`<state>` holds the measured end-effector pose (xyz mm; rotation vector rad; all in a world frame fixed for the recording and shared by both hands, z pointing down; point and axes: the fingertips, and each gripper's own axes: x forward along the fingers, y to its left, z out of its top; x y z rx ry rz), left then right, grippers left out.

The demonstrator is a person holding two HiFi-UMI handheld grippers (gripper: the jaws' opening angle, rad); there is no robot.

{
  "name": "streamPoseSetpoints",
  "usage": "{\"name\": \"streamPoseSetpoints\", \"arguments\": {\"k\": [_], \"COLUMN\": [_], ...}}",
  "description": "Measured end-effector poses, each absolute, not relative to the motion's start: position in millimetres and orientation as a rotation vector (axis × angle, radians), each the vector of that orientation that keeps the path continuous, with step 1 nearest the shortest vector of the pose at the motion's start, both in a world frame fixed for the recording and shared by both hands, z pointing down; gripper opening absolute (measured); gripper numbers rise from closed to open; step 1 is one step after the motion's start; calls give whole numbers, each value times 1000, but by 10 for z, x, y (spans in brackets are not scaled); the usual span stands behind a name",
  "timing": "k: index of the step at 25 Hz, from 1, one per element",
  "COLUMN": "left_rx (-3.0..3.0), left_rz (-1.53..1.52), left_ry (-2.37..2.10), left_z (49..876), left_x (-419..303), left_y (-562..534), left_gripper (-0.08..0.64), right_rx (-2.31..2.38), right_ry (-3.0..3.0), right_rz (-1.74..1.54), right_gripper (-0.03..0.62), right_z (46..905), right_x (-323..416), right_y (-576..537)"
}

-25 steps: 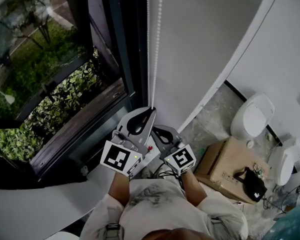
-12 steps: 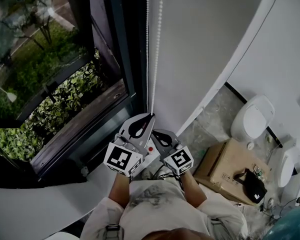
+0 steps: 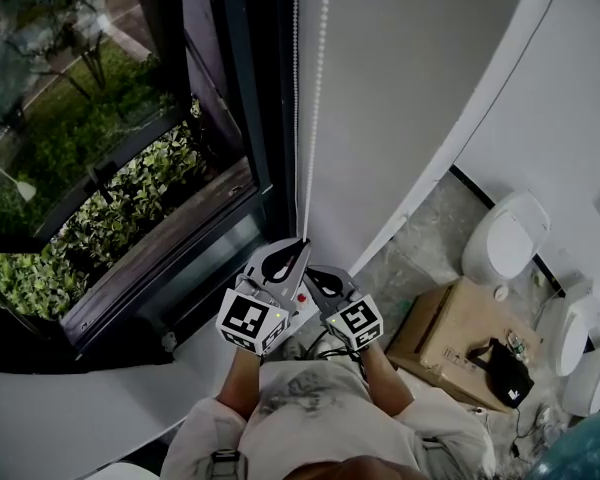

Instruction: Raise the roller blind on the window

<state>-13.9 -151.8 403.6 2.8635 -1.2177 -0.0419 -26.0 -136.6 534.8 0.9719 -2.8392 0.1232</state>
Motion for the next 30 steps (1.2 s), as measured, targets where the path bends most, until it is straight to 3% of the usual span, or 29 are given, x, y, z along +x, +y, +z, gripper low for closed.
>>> {"name": "streamPoseSetpoints", "arguments": {"k": [22, 30], "left_rx": [2803, 2802], "left_rz": [16, 16], "left_ry": [-1167, -1178], "left_z": [4447, 4448], "left_x": [-100, -139], "left_y": [-1412, -1410], "left_gripper": [11, 11], "right_rx": [932, 916], "right_ry": [-2744, -2817], "right_rz": [163, 117], "right_gripper": [18, 69], "right_z": [5721, 5362], "right_x": [-192, -194], "right_y": [-1193, -1115]}}
